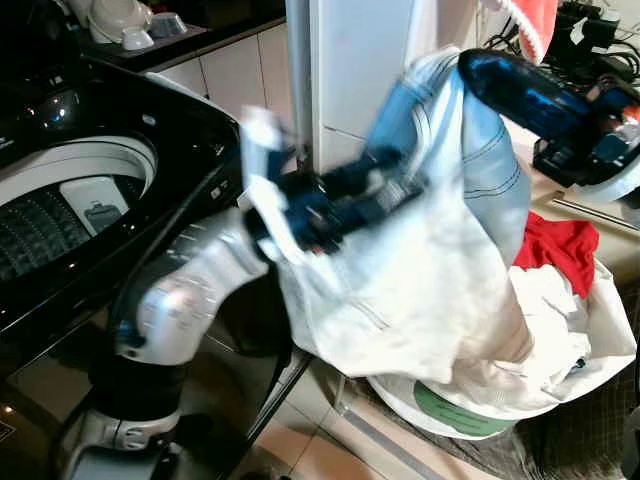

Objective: Clothes washing

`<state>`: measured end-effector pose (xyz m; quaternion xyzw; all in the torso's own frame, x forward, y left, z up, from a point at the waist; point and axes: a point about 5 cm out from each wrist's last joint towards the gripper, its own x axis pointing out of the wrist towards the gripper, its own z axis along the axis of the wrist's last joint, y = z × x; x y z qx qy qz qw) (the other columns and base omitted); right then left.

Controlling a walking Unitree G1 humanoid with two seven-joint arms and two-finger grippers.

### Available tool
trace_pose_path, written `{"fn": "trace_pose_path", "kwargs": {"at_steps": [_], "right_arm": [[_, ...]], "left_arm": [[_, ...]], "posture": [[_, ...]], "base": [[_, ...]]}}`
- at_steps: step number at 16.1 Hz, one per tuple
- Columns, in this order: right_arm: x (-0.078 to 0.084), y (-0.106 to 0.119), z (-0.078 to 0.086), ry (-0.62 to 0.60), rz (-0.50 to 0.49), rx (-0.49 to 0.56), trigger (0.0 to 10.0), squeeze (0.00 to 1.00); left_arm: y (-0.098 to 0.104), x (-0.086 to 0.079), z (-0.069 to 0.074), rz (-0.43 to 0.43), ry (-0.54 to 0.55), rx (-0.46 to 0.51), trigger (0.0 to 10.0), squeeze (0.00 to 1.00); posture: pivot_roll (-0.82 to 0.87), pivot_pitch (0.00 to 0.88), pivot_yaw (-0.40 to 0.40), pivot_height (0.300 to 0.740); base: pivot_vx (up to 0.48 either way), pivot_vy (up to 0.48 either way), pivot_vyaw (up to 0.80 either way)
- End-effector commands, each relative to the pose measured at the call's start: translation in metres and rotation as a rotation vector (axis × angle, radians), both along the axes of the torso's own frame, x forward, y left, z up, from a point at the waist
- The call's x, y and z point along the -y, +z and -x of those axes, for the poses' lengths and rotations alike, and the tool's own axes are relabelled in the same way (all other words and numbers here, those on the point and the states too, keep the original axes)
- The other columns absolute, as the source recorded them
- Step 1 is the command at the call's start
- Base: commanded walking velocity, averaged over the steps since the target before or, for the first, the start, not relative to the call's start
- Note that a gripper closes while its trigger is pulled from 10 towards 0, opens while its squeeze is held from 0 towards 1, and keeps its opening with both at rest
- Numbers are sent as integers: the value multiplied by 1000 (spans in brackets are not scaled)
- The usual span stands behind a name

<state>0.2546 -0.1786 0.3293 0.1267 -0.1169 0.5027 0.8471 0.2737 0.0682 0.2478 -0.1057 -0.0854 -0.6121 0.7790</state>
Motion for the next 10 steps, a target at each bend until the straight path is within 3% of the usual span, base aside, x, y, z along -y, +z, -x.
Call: {"fn": "trace_pose_path", "kwargs": {"at_steps": [1, 3, 4, 7, 10], "right_arm": [[-1, 11, 7, 3, -7, 74, 0, 0], [-1, 11, 7, 0, -5, 74, 0, 0], [-1, 11, 6, -1, -4, 74, 0, 0], [-2, 10, 6, -5, 0, 73, 0, 0], [-3, 9, 5, -3, 1, 72, 0, 0]], "left_arm": [[-10, 5, -5, -160, 70, 60, 10000, 0], [-5, 3, -7, -149, 82, 68, 10000, 0], [-1, 0, -8, -136, 89, 71, 275, 0], [0, -10, -13, -174, 122, 105, 0, 0], [-9, -12, -18, -220, 168, 79, 0, 0]], "posture": [[-83, 0, 67, 740], [-82, 0, 67, 740], [-82, 0, 67, 740], [-75, 0, 66, 740], [-72, 0, 67, 740]], "base": [[0, 0, 0], [0, 0, 0], [0, 0, 0], [0, 0, 0], [0, 0, 0]]}}
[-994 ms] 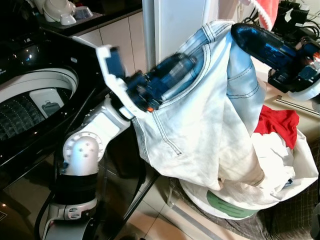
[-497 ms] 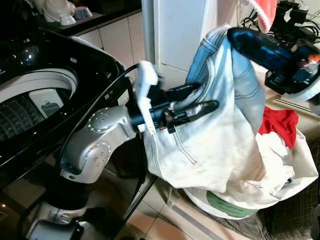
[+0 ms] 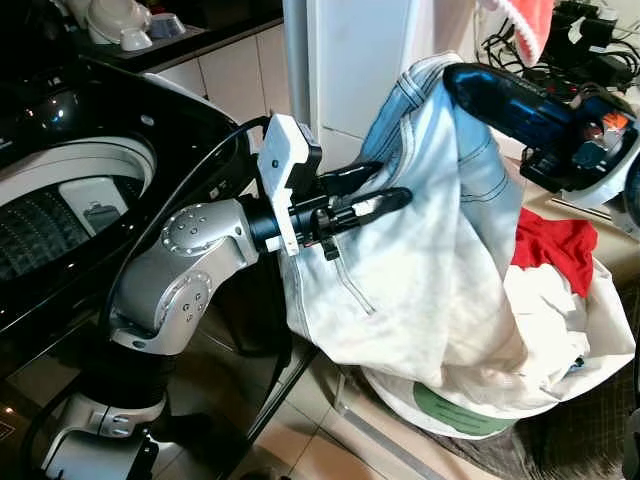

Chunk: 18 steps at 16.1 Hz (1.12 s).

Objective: Clothes washing

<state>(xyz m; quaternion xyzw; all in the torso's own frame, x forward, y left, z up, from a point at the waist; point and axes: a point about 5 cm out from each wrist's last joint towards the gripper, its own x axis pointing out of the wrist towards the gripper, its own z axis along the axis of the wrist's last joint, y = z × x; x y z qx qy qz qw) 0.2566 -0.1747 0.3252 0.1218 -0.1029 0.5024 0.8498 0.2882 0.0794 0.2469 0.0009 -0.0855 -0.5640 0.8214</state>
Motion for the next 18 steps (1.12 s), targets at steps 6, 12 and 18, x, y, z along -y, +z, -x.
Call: {"fn": "trace_pose_path", "kwargs": {"at_steps": [6, 12, 18], "right_arm": [[1, 9, 6, -16, -24, 80, 0, 0], [2, 4, 4, -35, -13, 63, 0, 0], [2, 1, 3, -23, -15, 41, 10000, 878]], "left_arm": [[-9, -1, -5, -28, 32, -45, 0, 0], [-12, -1, -5, -30, 45, -57, 0, 0], [-9, -7, -13, -20, 107, -41, 0, 0]], "posture": [[-70, 0, 73, 740], [-68, 0, 75, 740], [-68, 0, 77, 740]], "base": [[0, 0, 0], [0, 0, 0], [0, 0, 0]]}}
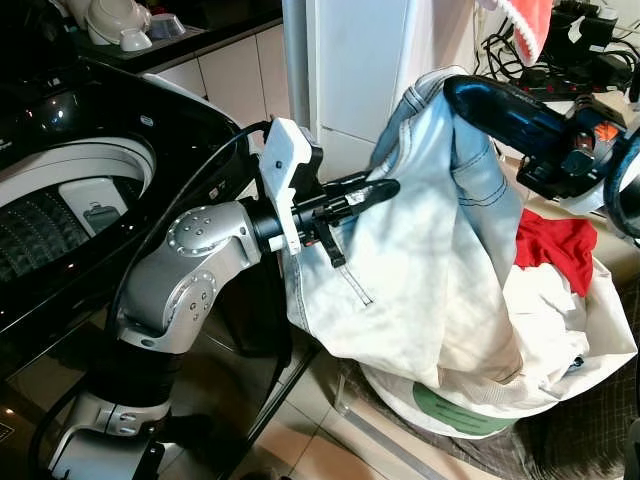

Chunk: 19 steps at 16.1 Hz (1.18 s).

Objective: Clothes washing

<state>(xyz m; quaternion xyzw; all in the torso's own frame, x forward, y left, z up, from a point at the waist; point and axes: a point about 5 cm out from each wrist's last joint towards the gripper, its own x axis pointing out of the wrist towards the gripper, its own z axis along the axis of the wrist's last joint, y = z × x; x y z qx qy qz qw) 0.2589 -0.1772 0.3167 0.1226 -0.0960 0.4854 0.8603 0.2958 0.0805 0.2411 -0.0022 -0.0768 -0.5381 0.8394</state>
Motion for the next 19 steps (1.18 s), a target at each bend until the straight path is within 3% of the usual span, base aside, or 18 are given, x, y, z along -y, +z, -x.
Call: {"fn": "trace_pose_path", "kwargs": {"at_steps": [1, 4, 5, 6, 7, 8, 9, 10, 11, 12, 13, 15, 16, 17, 19], "right_arm": [[1, 10, 7, 24, -27, 56, 10000, 1000], [-1, 7, 12, 38, 34, 65, 10000, 1000], [-2, 4, 13, 44, 55, 53, 10000, 0], [-3, 2, 15, 52, 73, 52, 10000, 0], [-5, -2, 17, 60, 105, 52, 10000, 0], [-7, -5, 16, 58, 126, 54, 10000, 0], [-7, -5, 16, 57, 131, 55, 10000, 0], [-9, -7, 15, 57, 140, 59, 10000, 0], [-9, -7, 15, 57, 142, 61, 10000, 0], [-10, -8, 15, 54, 145, 64, 10000, 0], [-11, -9, 15, 52, 145, 64, 10000, 0], [-13, -11, 14, 51, 152, 63, 10000, 0], [-15, -13, 12, 52, 158, 63, 10000, 0], [-17, -14, 12, 50, 162, 63, 10000, 0], [-18, -15, 12, 48, 168, 59, 10000, 0]], "left_arm": [[-1, -8, -9, -16, 84, -12, 0, 0], [6, -27, -24, -53, 235, 20, 0, 0], [15, -43, -32, -77, 315, 49, 0, 0], [22, -55, -38, -110, 380, 81, 0, 0], [43, -80, -49, -141, 493, 137, 0, 0], [78, -111, -59, -184, 668, 250, 0, 0], [93, -124, -62, -203, 741, 300, 0, 0], [144, -166, -63, -275, 1067, 493, 0, 0], [165, -184, -57, -330, 1227, 601, 0, 0], [198, -207, -43, -468, 1465, 796, 0, 0], [209, -217, -38, -535, 1568, 864, 0, 0], [200, -219, -48, -559, 1567, 825, 0, 0], [180, -215, -65, -586, 1516, 751, 0, 0], [161, -213, -76, -664, 1514, 729, 0, 0], [141, -216, -85, -779, 1527, 711, 0, 0]], "posture": [[-69, 0, 78, 740], [-72, 0, 83, 740], [-71, 0, 84, 740], [-71, 0, 84, 740], [-68, 0, 83, 740], [-62, 0, 82, 740], [-62, 0, 82, 740], [-60, 0, 86, 740], [-60, 0, 86, 740], [-58, 0, 87, 740], [-54, 0, 84, 740], [-54, 0, 84, 740], [-53, 0, 85, 740], [-55, 0, 87, 740], [-60, 0, 91, 740]], "base": [[0, 0, 0], [0, 0, 0], [0, 0, 0], [0, 0, 0], [0, 0, 0], [0, 0, 0], [0, 0, 0], [0, 0, 0], [0, 0, 0], [0, 0, 0], [0, 0, 0], [0, 0, 0], [0, 0, 0], [0, 0, 0], [0, 0, 0]]}}
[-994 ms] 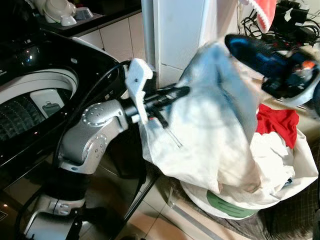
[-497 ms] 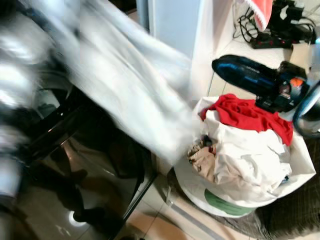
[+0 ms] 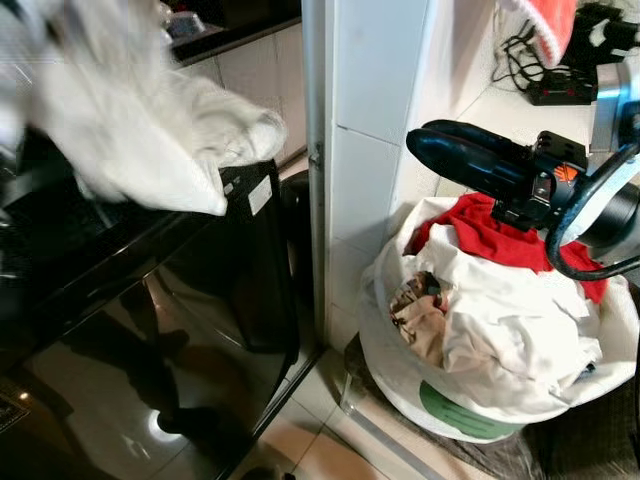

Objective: Clothes washing

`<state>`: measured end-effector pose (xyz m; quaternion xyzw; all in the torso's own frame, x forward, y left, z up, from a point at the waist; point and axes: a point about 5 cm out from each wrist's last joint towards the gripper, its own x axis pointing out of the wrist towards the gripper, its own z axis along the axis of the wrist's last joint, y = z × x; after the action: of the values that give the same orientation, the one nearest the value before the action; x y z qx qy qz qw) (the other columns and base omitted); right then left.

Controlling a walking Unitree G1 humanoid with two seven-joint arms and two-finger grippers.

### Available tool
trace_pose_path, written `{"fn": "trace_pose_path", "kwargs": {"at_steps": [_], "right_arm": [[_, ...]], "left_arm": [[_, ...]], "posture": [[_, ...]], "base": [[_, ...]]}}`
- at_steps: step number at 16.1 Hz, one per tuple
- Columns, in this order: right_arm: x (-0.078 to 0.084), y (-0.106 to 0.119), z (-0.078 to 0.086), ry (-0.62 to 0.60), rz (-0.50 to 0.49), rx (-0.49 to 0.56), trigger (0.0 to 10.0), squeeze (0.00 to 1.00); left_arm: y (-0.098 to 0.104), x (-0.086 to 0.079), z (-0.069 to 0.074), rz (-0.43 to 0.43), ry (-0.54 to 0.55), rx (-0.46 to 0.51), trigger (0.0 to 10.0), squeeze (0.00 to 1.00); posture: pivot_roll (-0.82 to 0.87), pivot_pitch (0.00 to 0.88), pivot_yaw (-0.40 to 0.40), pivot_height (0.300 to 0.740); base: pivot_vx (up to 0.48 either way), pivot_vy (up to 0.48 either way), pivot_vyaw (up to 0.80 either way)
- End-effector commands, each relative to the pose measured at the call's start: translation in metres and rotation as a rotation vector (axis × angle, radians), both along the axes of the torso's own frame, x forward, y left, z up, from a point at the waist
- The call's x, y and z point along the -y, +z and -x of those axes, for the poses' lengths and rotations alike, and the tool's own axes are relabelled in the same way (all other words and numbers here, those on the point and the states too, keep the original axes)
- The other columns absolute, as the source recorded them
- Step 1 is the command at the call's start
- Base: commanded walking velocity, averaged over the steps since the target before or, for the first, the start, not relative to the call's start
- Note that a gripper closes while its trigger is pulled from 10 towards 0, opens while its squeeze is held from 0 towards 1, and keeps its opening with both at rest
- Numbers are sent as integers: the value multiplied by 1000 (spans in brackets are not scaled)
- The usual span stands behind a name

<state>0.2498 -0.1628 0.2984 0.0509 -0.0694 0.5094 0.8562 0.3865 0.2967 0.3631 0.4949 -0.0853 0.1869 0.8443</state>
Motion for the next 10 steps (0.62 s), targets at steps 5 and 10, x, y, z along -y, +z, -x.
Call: {"fn": "trace_pose_path", "kwargs": {"at_steps": [5, 10], "right_arm": [[-10, -7, 8, 26, 45, 6, 10000, 0], [-18, -29, 11, 56, 169, -62, 10000, 0]], "left_arm": [[-94, -8, -8, 109, 94, -530, 10000, 0], [-115, -12, -1, 333, 34, -696, 10000, 1000]], "posture": [[-70, 0, 105, 740], [-68, 0, 102, 740]], "base": [[0, 0, 0], [0, 0, 0]]}}
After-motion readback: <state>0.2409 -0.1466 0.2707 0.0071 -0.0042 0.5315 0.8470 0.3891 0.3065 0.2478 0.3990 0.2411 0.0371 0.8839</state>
